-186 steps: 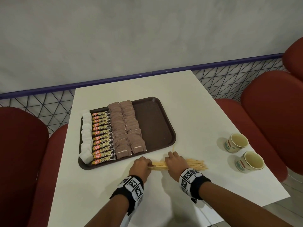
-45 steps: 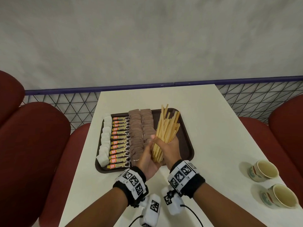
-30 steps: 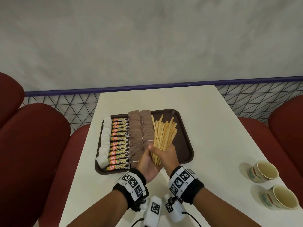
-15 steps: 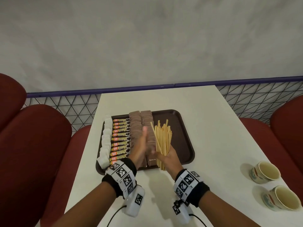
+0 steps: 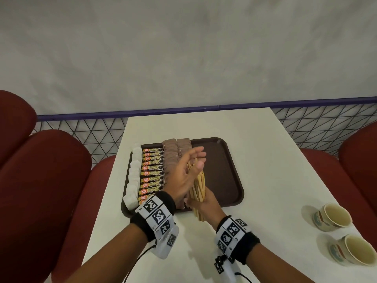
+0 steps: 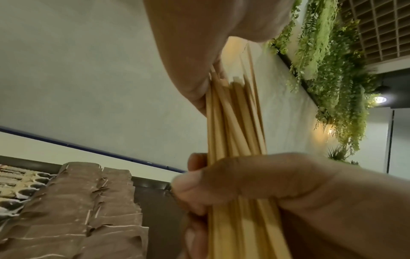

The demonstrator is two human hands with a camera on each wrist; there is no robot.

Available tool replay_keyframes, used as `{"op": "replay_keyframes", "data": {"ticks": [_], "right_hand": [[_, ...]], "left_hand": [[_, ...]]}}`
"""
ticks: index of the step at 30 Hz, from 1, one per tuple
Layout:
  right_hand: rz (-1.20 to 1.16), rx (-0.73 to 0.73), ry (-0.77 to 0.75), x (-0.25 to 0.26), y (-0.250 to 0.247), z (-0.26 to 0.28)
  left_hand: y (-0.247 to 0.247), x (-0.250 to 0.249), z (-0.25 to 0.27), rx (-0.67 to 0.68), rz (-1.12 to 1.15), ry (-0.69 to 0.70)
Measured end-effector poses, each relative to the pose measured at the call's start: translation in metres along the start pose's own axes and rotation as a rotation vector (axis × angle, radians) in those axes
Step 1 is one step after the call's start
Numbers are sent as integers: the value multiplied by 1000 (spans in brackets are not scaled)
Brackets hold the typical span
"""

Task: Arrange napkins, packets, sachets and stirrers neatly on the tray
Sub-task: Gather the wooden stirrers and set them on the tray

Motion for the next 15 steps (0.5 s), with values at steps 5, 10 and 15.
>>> {"op": "replay_keyframes", "data": {"ticks": [5, 10, 15], "right_hand": [[11, 2, -10, 4, -1, -1], [61, 1, 14, 1, -1, -1], [78, 4, 6, 3, 0, -1]], "left_hand": [[5, -3, 0, 14, -149, 17], [6, 0, 3, 63, -350, 36], [5, -8, 2, 46, -332, 55]]}}
Point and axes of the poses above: each hand's wrist, its own z-axis away from the middle knuckle, its own y-axis out of the palm, x = y × z, the point moved 8 cm from there along -z, towards the middle knuckle, and after that the axes turned 4 degrees about y, right-handed, at the moved point
